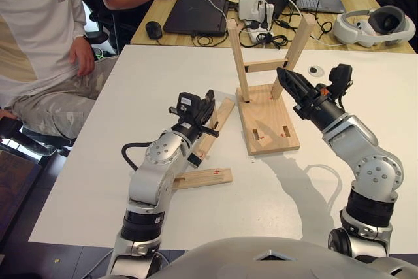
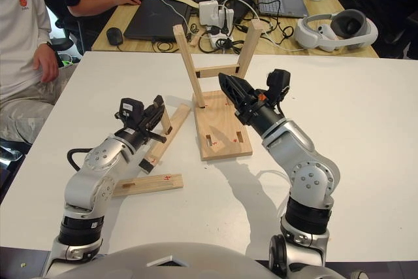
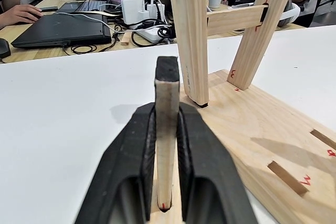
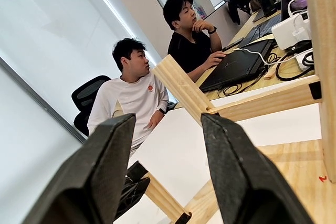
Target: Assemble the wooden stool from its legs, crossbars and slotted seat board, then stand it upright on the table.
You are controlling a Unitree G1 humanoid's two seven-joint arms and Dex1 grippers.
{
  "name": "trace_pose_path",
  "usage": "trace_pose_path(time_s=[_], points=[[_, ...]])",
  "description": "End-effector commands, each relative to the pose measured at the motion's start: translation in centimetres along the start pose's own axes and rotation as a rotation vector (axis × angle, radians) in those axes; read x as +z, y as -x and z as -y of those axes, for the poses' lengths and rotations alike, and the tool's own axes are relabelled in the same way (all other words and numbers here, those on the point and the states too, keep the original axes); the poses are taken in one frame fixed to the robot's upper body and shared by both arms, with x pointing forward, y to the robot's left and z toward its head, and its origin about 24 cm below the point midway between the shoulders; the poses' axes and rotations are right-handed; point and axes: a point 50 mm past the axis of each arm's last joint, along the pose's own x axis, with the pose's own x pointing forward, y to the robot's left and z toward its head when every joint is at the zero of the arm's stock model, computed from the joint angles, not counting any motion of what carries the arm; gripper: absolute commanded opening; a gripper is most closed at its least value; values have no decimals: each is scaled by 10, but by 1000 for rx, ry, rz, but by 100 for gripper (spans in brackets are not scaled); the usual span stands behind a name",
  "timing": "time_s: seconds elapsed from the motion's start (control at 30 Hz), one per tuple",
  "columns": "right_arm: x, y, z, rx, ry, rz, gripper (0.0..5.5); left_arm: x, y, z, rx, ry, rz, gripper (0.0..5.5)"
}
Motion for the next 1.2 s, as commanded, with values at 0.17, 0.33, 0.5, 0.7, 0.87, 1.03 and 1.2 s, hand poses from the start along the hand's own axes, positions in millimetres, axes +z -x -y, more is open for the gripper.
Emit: trace_pose_path(time_s=[0.17, 0.33, 0.5, 0.7, 0.87, 1.03, 1.2], points=[[4, -2, -1, 6, 4, 8, 232, -11, 13, -1, 40, -66, 4, 40], [8, -2, 1, 2, 10, 18, 232, -19, 25, 3, 13, -121, 5, 40], [9, -4, 0, 14, 13, 14, 232, -23, 26, 2, 14, -97, 2, 40], [10, -5, 1, 19, 21, 5, 232, -17, 23, 3, 20, -96, 34, 79], [9, -4, 0, 20, 22, 6, 232, -4, 24, 0, 37, -119, 88, 146], [10, -5, -1, 24, 19, 13, 232, 50, 25, -13, 59, -140, 241, 162], [10, -6, -1, 24, 19, 18, 232, 135, 11, -11, 23, -98, 472, 162]])
